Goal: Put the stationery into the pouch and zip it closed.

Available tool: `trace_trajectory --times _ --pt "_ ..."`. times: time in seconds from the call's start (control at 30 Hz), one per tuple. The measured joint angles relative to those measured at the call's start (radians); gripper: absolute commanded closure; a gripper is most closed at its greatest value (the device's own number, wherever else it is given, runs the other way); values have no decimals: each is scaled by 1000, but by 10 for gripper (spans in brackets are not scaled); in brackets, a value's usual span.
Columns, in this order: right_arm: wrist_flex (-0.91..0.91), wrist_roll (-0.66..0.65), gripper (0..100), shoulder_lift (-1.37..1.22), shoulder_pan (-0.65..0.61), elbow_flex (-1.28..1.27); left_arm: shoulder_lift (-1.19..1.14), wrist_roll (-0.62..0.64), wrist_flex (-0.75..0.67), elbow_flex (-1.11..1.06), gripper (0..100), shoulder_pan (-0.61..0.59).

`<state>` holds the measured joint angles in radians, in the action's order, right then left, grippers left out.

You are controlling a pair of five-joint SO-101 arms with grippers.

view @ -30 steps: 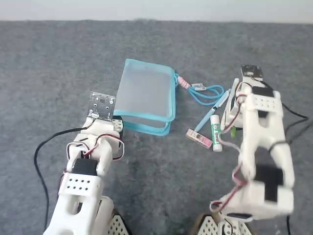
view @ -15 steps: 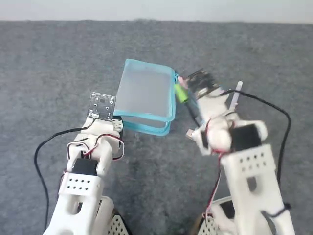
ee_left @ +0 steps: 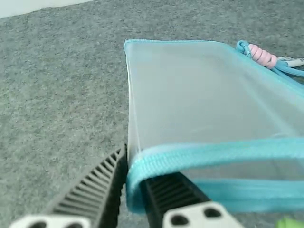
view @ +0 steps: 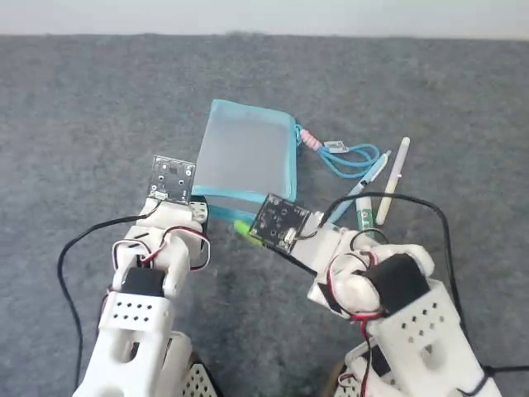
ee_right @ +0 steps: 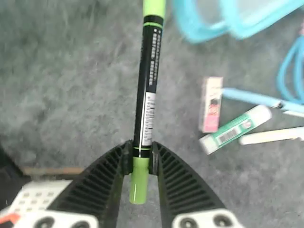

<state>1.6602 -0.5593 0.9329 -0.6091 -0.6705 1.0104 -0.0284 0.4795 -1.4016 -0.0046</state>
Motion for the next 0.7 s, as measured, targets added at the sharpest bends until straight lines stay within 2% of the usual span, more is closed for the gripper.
trace_trajectory --times 0.13,0.33,0.53,0.7 --pt "-25 6 992 2 0 -15 0 0 0 0 988 0" --pt "-121 112 992 -29 11 -15 0 0 0 0 988 0" --pt "-204 216 992 -198 49 5 0 0 0 0 988 0" --pt "-207 305 992 -387 51 152 0 0 0 -17 988 43"
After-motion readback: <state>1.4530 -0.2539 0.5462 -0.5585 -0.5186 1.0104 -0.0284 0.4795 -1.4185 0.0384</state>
